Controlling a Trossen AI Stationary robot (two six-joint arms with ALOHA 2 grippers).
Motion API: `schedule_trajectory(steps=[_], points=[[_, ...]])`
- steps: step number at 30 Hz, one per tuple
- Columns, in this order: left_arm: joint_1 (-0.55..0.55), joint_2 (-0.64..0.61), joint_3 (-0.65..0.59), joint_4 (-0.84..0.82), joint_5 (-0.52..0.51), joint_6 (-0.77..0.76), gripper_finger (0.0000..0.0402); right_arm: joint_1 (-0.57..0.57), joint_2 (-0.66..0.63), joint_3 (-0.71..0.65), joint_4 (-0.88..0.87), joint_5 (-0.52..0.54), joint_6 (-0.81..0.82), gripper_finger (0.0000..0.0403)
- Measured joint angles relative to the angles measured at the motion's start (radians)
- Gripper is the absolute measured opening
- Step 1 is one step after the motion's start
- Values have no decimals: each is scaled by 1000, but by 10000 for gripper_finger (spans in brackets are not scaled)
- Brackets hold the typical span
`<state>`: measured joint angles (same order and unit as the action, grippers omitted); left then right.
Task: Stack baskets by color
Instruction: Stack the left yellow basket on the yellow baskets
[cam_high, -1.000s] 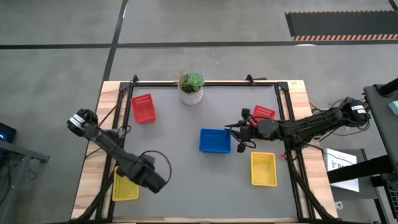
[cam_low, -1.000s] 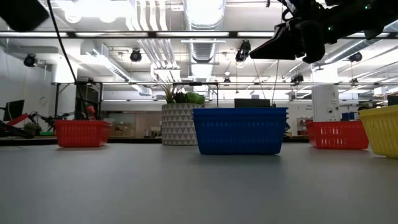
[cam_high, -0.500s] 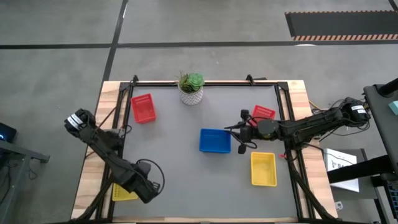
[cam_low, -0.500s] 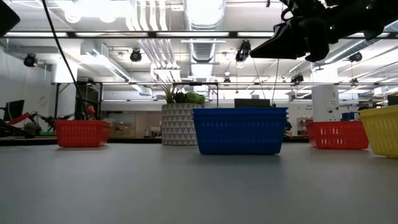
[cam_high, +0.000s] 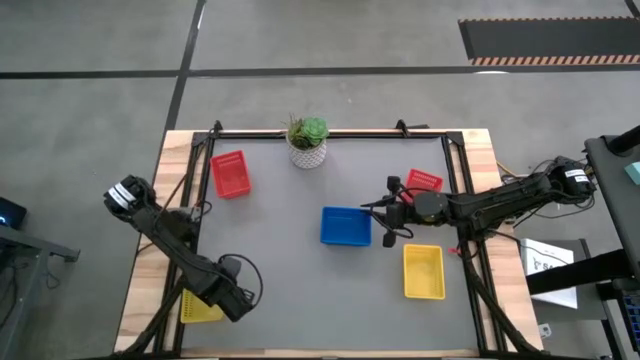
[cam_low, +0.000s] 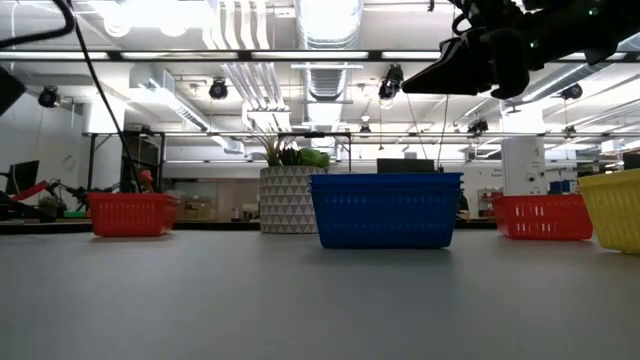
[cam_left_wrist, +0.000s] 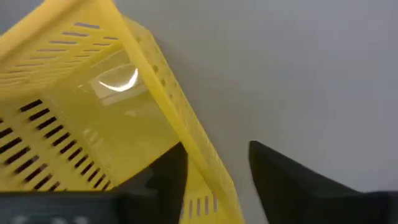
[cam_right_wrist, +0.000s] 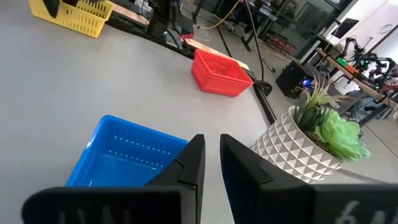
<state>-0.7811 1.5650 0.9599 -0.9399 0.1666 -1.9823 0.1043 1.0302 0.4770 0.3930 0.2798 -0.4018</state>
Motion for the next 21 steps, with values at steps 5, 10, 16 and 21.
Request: schedule_trajectory(steps=[5, 10, 16, 21], points=[[2, 0, -25, 22, 9, 0, 34, 0, 0, 0, 0, 0, 2, 43], [2, -5, 21, 2, 12, 158, 3, 0, 0, 0, -3, 0, 2, 43], [10, -48, 144, -103, -11, 467, 0, 0, 0, 1, -4, -30, 116, 44], [16, -91, 256, -99, -211, 819, 0, 0, 0, 13, -4, -168, 213, 72]])
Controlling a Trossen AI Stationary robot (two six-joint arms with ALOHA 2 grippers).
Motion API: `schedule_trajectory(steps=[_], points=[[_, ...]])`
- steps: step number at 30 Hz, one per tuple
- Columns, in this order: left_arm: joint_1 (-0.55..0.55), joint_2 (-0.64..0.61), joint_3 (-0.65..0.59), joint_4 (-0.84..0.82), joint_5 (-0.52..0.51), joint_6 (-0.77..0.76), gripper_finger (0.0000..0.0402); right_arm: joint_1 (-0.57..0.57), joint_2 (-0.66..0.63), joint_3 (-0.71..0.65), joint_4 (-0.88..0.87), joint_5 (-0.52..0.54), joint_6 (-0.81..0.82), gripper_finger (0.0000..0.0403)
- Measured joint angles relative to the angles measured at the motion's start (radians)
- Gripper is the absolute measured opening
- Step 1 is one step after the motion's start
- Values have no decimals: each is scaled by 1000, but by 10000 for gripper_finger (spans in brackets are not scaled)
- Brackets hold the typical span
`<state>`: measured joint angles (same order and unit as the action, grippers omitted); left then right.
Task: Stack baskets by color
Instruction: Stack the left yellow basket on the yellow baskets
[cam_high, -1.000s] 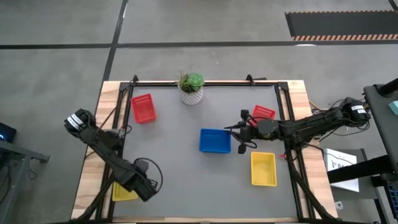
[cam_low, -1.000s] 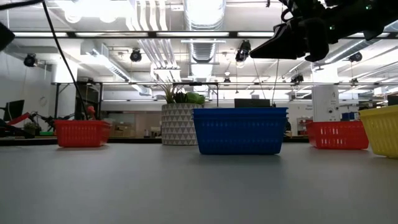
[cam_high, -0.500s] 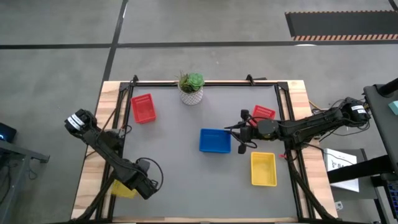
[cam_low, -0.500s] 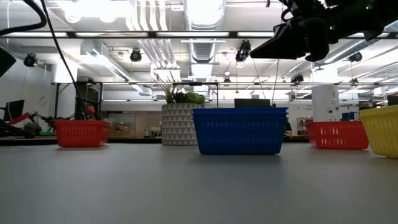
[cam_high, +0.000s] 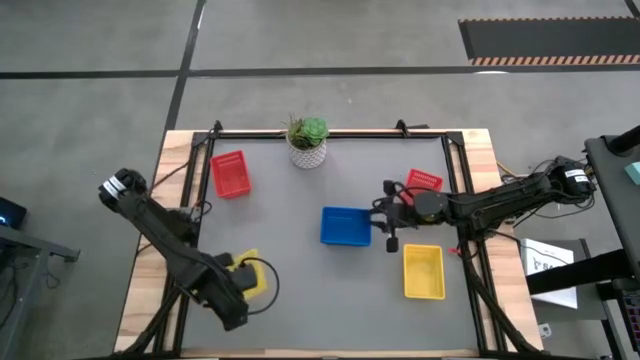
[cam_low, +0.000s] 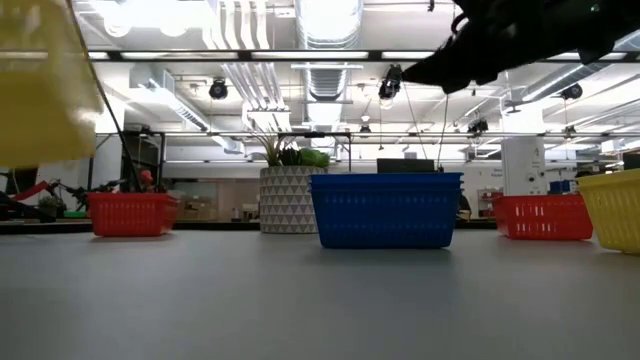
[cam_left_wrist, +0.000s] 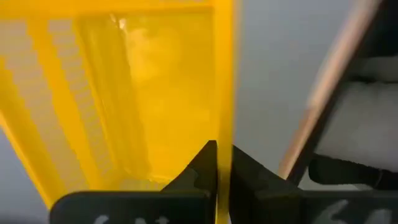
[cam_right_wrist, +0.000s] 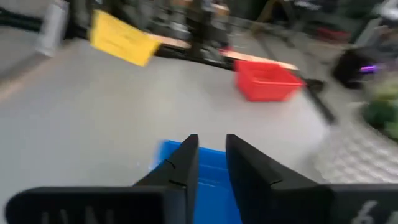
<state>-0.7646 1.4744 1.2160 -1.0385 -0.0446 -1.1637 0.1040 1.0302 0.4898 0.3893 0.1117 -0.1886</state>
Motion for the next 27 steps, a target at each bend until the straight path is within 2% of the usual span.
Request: schedule_trajectory(steps=[3, 7, 10, 14, 20, 27], points=[[11, -36, 49, 86, -116, 235, 0, 0, 1, 8, 5, -117, 41, 106], [22, -94, 32, 348, -229, 673, 0, 1, 8, 27, 18, -233, 45, 150], [37, -133, -23, 567, -189, 1011, 0, 1, 28, 54, 58, -296, 60, 174], [76, -159, -103, 774, -4, 1307, 0, 1, 88, 101, 138, -441, 17, 194], [144, -158, -203, 994, 149, 1550, 0, 4, 222, 239, 198, -588, -87, 201], [222, -134, -269, 1089, 207, 1606, 0, 7, 411, 446, 194, -802, -174, 201]])
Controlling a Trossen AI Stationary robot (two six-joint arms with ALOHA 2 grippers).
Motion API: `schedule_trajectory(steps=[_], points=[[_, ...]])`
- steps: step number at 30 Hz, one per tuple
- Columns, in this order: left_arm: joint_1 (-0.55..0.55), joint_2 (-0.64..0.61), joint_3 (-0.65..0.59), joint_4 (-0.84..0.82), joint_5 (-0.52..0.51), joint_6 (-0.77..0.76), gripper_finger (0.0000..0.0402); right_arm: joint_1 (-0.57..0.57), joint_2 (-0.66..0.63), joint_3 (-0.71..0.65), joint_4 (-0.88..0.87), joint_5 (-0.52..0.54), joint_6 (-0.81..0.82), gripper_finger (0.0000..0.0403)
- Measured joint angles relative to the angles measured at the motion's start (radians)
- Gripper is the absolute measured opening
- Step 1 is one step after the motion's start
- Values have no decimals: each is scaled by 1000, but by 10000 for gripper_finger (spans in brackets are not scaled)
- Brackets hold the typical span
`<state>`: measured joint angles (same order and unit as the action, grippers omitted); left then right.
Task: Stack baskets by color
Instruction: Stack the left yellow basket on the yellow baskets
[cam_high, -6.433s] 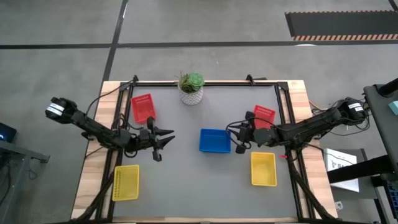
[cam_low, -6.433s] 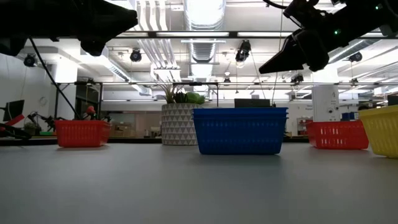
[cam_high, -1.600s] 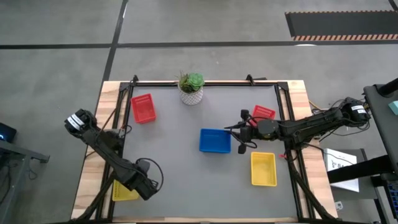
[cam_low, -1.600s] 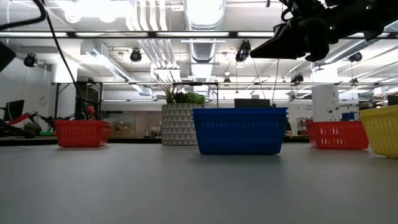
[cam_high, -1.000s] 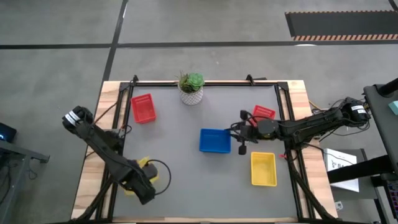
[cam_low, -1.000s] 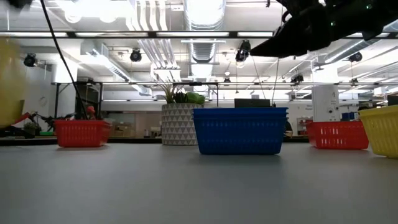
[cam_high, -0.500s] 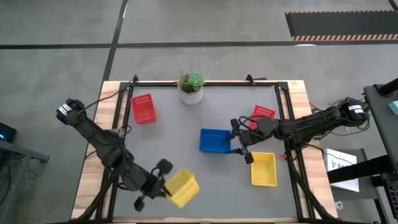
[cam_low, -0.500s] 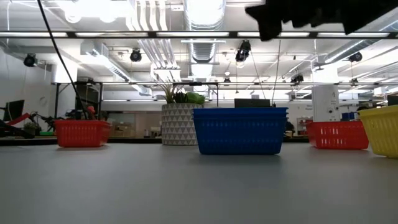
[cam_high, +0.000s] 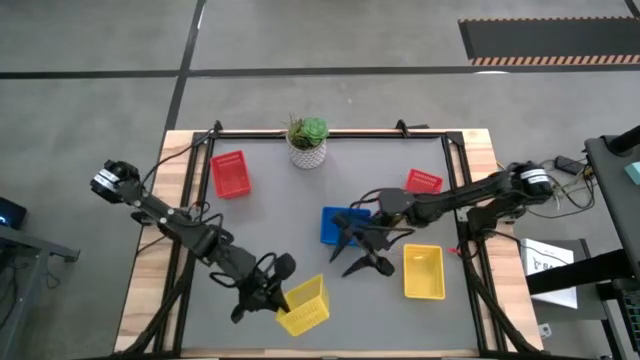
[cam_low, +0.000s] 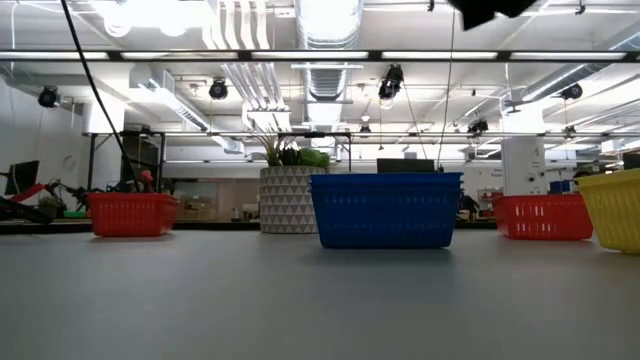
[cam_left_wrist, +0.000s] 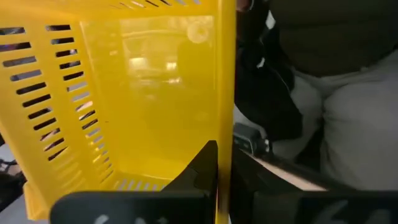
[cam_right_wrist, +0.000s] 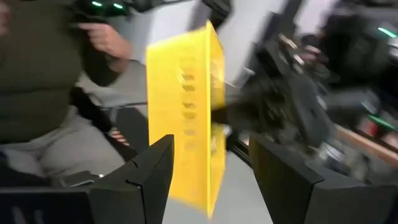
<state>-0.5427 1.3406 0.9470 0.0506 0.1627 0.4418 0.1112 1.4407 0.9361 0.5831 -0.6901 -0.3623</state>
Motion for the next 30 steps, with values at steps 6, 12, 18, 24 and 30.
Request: schedule_trajectory(steps=[6, 12, 18, 24, 30], points=[[36, 18, -52, 46, 61, 89, 0, 0, 153, 138, -3, -206, -41, 201], [68, 21, -81, 100, 61, 89, 0, -1, 278, 259, -4, -280, -35, 201], [92, 20, -89, 99, 77, 90, 0, 0, 352, 341, 0, -396, 11, 199], [96, 20, -90, 100, 92, 70, 0, -1, 371, 358, -2, -491, 30, 144], [107, 20, -90, 104, 141, 40, 0, 4, 371, 359, -10, -500, -18, 30]])
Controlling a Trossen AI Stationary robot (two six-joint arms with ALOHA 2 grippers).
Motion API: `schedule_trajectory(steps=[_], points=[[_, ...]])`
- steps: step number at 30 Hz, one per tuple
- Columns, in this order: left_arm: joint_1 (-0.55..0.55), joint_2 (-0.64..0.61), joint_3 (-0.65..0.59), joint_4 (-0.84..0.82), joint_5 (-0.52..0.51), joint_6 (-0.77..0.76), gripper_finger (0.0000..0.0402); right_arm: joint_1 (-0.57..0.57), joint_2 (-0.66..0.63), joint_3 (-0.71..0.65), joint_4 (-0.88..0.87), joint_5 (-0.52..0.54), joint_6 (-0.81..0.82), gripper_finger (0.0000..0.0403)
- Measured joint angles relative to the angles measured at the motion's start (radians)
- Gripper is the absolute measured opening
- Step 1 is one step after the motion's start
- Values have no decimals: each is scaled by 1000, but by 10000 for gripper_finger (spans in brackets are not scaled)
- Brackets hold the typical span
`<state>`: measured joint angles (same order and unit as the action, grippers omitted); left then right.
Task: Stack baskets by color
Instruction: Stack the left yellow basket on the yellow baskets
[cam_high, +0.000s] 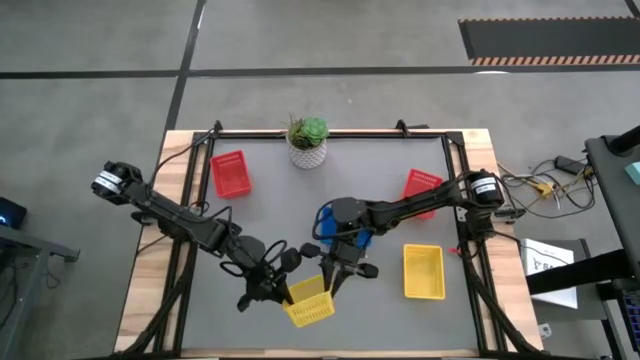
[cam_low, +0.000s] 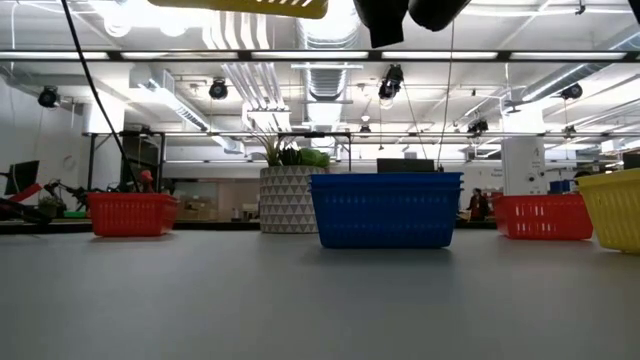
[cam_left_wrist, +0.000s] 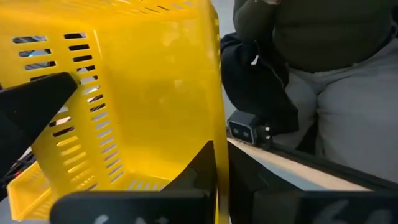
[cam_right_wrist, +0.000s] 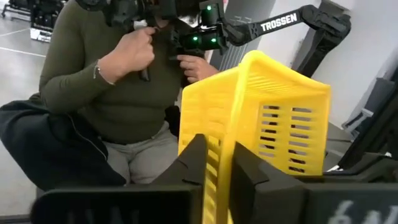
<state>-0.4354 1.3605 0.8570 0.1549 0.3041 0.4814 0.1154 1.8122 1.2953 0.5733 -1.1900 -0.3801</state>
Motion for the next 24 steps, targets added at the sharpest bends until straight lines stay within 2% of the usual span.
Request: schedule_trajectory(steps=[7, 17, 24], points=[[10, 1, 0, -5, 22, -47, 16, 0, 0, 0, -39, 2, -13, 12], [17, -3, -23, -16, 17, -83, 127, -7, 0, 1, -124, 15, -33, 10], [20, -46, -54, -74, -74, -84, 141, -17, -6, 3, -223, 12, -37, 10]])
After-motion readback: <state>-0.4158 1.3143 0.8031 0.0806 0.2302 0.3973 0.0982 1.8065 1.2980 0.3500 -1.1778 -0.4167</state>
